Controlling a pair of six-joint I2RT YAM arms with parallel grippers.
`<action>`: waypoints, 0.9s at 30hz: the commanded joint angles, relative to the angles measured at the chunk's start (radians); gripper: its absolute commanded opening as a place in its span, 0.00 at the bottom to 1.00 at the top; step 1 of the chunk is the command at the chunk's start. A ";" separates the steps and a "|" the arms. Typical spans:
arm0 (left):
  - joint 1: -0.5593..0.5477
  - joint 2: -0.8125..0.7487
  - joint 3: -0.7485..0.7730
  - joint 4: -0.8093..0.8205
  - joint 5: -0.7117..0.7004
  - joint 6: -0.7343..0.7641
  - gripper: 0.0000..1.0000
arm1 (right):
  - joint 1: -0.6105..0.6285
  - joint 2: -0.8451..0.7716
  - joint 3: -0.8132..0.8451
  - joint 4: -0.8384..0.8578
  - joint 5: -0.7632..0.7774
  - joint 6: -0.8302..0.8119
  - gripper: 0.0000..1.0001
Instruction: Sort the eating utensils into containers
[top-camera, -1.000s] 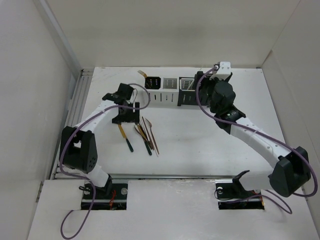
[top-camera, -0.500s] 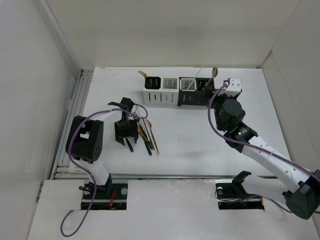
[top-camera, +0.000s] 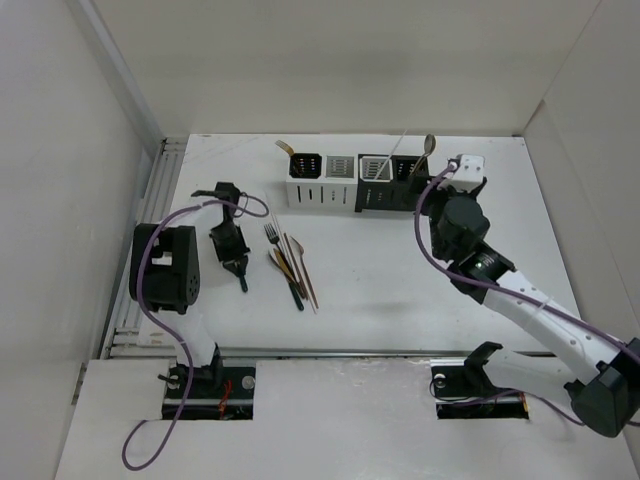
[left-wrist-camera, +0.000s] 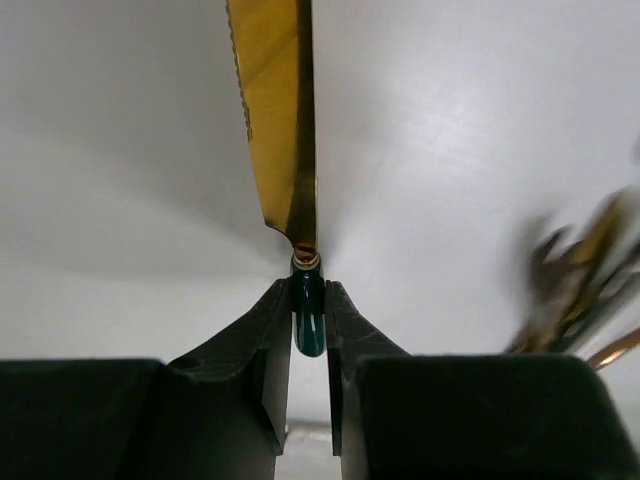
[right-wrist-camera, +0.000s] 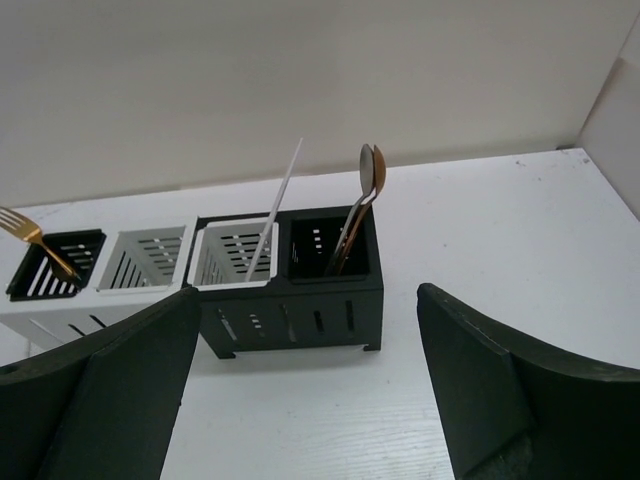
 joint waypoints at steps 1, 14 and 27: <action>0.017 -0.051 0.216 0.100 -0.150 0.035 0.00 | 0.006 0.068 0.074 0.022 -0.003 -0.029 0.93; -0.311 0.033 0.831 0.604 -0.273 0.322 0.00 | -0.225 0.262 0.126 0.136 -0.301 0.145 0.94; -0.448 0.321 0.920 0.798 -0.224 0.254 0.00 | -0.265 0.284 0.106 0.136 -0.319 0.077 0.94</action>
